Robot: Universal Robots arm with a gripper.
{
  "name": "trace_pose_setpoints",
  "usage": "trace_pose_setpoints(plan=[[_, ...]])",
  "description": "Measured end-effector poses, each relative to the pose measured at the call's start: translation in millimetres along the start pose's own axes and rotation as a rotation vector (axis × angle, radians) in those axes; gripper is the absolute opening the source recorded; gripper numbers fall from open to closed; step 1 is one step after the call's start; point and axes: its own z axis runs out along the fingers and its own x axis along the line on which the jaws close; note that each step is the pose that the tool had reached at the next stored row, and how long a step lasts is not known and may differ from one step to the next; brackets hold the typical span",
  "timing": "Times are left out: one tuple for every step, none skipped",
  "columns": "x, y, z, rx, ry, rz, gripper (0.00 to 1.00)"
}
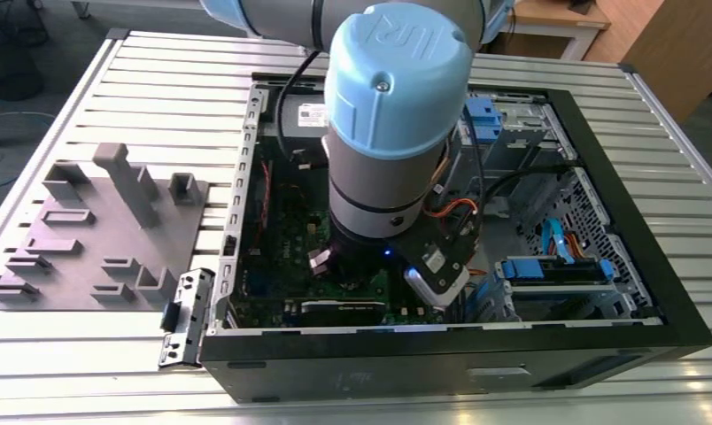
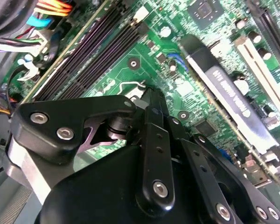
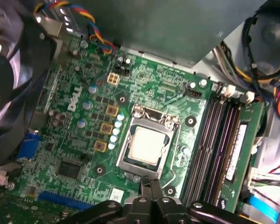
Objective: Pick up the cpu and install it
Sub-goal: 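Close the cpu cover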
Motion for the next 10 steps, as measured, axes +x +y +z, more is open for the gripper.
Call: trace_pose_setpoints(plan=[[0.3,-0.9,1.0,-0.0001,0.0001,0.000,0.11],[0.7,-1.8,2.5,-0.0001,0.0002,0.000,0.11],[0.9,-2.3,4.1,-0.0003,0.0001,0.000,0.11],[1.2,-2.5,5.3,-0.0002,0.0002,0.000,0.11],[1.9,-2.4,6.1,-0.0003,0.0002,0.000,0.11],[3.0,-2.2,6.6,-0.0006,0.0001,0.000,0.11],[4.5,-1.8,7.0,-0.0008,0.0000,0.000,0.11],[6.2,-1.3,7.4,-0.0007,0.0001,0.000,0.11],[8.1,-0.7,7.8,-0.0008,0.0001,0.000,0.11],[10.5,-0.1,8.2,-0.0007,0.0001,0.000,0.11]])
